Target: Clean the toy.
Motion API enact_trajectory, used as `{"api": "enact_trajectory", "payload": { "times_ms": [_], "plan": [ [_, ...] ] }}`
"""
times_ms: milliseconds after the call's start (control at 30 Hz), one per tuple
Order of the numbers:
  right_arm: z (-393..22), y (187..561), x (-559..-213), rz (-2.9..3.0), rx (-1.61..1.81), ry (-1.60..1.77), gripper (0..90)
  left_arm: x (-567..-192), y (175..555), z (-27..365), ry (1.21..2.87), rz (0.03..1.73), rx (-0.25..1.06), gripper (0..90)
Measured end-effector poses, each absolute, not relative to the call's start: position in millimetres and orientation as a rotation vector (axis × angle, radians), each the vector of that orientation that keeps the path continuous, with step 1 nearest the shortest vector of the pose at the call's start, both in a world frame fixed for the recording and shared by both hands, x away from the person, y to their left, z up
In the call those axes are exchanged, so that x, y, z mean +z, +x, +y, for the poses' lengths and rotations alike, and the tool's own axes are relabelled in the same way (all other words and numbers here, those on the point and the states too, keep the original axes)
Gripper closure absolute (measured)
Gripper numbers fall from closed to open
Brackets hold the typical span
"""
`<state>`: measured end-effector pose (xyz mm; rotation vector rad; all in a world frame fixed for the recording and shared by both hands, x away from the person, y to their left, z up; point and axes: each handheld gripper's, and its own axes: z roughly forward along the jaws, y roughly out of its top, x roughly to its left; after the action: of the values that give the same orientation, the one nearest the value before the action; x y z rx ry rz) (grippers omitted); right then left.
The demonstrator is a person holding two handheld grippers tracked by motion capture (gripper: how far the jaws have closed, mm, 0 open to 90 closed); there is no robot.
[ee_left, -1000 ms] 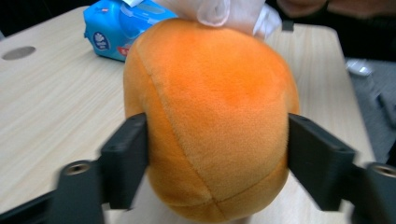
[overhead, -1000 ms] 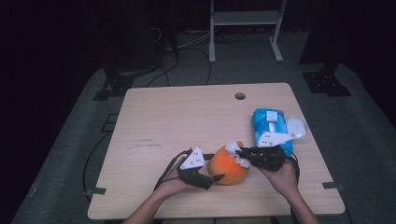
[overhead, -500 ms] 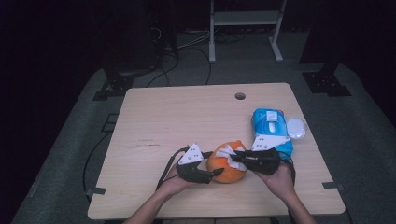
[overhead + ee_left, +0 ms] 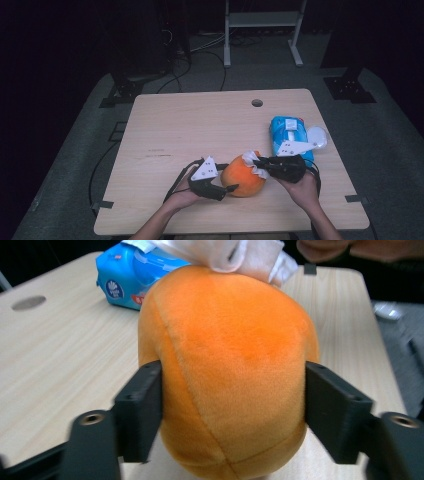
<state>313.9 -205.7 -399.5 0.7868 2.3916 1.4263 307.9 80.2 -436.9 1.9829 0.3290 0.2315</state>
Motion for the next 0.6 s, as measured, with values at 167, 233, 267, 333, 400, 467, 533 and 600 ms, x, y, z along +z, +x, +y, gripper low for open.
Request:
{"api": "enact_trajectory", "payload": {
  "times_ms": [167, 233, 267, 333, 400, 467, 533, 600],
  "plan": [
    [-196, 311, -401, 2.418, 1.436, 0.761, 82.2, -434, 309, 77, 1.932, 0.399, 0.176, 16.1],
    [-191, 309, -401, 2.426, 1.425, 0.744, 82.1, -438, 307, 76, 1.949, 0.402, 0.196, 21.1],
    [-188, 308, -401, 2.431, 1.415, 0.738, 82.2, -439, 308, 76, 1.946, 0.404, 0.198, 23.0],
    [-186, 307, -402, 2.435, 1.412, 0.732, 82.2, -439, 310, 79, 1.938, 0.419, 0.191, 24.7],
    [-184, 305, -400, 2.439, 1.413, 0.726, 82.2, -439, 311, 79, 1.940, 0.433, 0.190, 22.6],
    [-182, 304, -399, 2.444, 1.396, 0.708, 82.2, -440, 312, 79, 1.949, 0.468, 0.162, 15.5],
    [-183, 305, -400, 2.455, 1.401, 0.709, 82.2, -443, 314, 79, 1.948, 0.499, 0.129, 9.5],
    [-185, 306, -400, 2.461, 1.415, 0.717, 82.3, -445, 315, 79, 1.957, 0.507, 0.094, 8.1]
  ]
}}
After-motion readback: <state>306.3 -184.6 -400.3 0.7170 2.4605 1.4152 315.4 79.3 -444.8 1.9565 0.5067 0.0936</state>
